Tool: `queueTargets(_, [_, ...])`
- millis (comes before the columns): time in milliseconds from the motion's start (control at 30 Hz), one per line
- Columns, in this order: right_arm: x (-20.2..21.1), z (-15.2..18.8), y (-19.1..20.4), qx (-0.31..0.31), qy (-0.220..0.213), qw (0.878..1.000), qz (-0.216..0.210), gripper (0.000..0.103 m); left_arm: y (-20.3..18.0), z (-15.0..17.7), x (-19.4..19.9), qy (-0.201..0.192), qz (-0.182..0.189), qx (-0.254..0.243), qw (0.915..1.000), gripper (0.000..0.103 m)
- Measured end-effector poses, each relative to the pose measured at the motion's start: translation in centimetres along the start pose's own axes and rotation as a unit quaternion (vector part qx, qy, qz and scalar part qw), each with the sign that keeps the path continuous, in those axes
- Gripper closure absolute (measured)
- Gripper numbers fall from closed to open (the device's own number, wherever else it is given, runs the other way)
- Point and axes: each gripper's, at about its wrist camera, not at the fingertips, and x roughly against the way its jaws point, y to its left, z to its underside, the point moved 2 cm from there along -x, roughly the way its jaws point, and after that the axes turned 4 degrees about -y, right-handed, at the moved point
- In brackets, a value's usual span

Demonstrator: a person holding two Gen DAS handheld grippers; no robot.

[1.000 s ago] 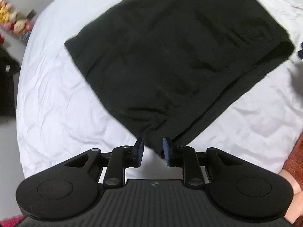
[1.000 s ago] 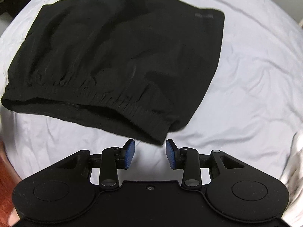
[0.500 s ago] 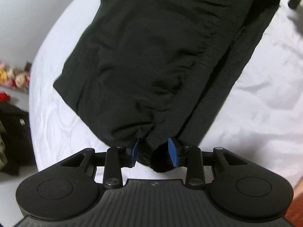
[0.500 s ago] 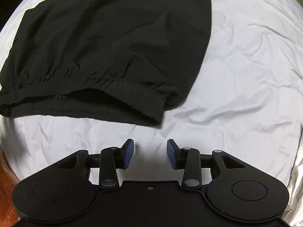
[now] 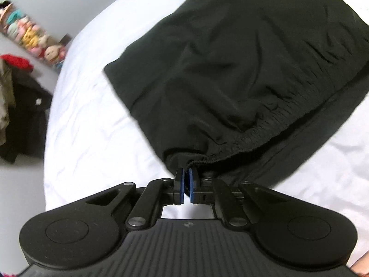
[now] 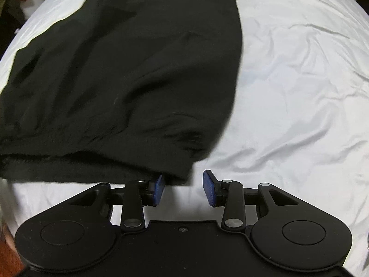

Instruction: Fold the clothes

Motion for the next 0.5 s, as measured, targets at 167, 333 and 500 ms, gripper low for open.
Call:
queueTargets(167, [0.2,0.6,0.6,-0.021,0.0,0.999,-0.031,0.068,0.1,0.6,-0.6,0.024,0.001,0.008,0.9997,0.099])
queueTargets(333, [0.6,1.3,1.7,-0.015,-0.016,0.998,-0.062,0.068,-0.2,0.8,-0.4,0.026,0.003,0.007,0.9996,0.099])
queueTargets(500, [-0.2,1.7,2.2,-0.017,-0.036,0.999,-0.027,0.093,0.3,0.8,0.5,0.022,0.006,0.028,0.9993,0.099])
